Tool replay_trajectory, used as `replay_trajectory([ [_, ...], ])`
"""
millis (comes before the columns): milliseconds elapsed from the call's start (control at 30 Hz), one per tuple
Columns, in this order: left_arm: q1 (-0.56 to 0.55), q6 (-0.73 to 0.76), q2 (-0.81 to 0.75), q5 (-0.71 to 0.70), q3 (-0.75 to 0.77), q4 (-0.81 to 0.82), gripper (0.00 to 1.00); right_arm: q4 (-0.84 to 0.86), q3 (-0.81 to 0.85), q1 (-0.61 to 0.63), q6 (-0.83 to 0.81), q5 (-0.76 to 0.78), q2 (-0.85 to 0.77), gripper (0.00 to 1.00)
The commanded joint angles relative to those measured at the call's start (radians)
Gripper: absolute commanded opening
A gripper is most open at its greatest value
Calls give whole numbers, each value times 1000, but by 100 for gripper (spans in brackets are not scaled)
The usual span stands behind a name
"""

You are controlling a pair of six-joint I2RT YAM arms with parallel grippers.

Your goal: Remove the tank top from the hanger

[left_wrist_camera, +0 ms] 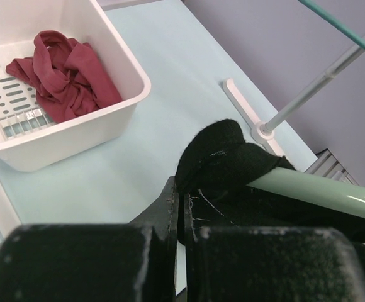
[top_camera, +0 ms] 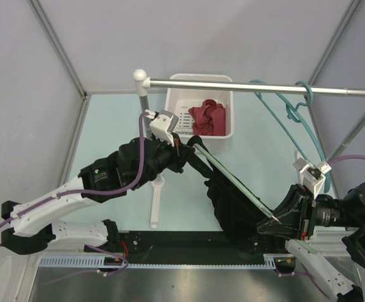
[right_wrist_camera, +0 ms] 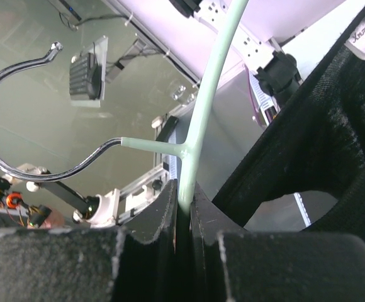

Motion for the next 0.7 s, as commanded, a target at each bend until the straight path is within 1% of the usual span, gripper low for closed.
replay_trajectory([
  [0,80,35,-47,-212,3,-85,0,-7,75,71,-35,-135,-43,0],
  [233,99,14,-50,-229,17,-100,0,-56,66,100,-75,-132,-58,0],
  [400,115,-13,-76,-272,28,-134,0,-74,64,114,-106,-153,-66,0],
  [467,117,-21,-96,-273,20,-115,0,-106,67,131,-119,-117,-67,0],
  [500,117,-15,-109,-261,12,-71,0,-134,70,143,-136,-98,-64,0],
  [533,117,0,-146,-211,-23,-31,0,-190,83,147,-156,-74,-63,0],
  [567,117,6,-163,-191,-41,4,0,-205,84,149,-176,-75,-69,0],
  [600,117,8,-177,-175,-53,47,0,-203,81,149,-172,-77,-76,0],
  [667,117,34,-206,-102,-72,85,0,-191,92,161,-158,-40,-81,0],
])
